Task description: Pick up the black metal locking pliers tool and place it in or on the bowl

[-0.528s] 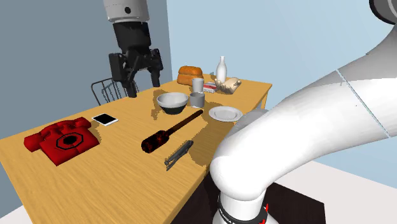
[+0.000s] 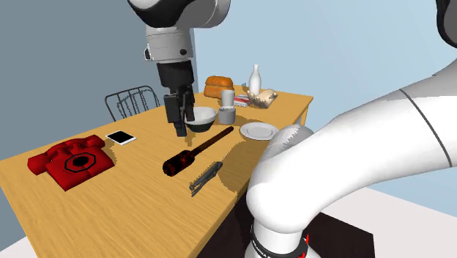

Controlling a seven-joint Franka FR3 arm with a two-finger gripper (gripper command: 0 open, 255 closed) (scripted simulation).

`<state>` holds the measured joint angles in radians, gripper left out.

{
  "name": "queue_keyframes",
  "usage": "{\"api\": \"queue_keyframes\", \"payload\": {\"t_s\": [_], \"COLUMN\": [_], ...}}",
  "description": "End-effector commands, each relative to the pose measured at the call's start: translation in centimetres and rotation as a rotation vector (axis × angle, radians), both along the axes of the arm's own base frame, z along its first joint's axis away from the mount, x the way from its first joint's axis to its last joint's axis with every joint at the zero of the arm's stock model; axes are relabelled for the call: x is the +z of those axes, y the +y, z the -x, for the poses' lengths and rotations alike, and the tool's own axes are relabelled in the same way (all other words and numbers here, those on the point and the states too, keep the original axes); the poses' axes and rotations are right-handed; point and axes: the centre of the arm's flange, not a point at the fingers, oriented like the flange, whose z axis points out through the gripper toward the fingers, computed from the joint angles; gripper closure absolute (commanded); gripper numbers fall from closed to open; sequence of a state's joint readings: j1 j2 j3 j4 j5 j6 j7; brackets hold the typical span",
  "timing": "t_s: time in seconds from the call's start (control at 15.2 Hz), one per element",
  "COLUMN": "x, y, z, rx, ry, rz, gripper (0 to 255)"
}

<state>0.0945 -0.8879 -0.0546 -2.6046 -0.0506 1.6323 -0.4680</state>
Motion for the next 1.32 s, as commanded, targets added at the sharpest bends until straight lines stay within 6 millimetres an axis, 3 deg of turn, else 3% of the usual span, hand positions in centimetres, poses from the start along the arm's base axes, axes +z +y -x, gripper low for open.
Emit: {"api": "queue_keyframes", "payload": {"t_s": [0.0, 0.4, 0.79, 1.25], "x": [-2.6, -9.6, -16.7, -20.5], "y": [-1.1, -4.7, -7.9, -8.3], "z": [0.5, 1.0, 0.1, 0.2], "rx": [0.147, 0.55, 0.952, 0.988], "ry": [-0.001, -0.002, -0.003, -0.003], "rz": [-0.008, -0.033, -0.057, -0.06], "gripper": [0, 0, 0, 0]}}
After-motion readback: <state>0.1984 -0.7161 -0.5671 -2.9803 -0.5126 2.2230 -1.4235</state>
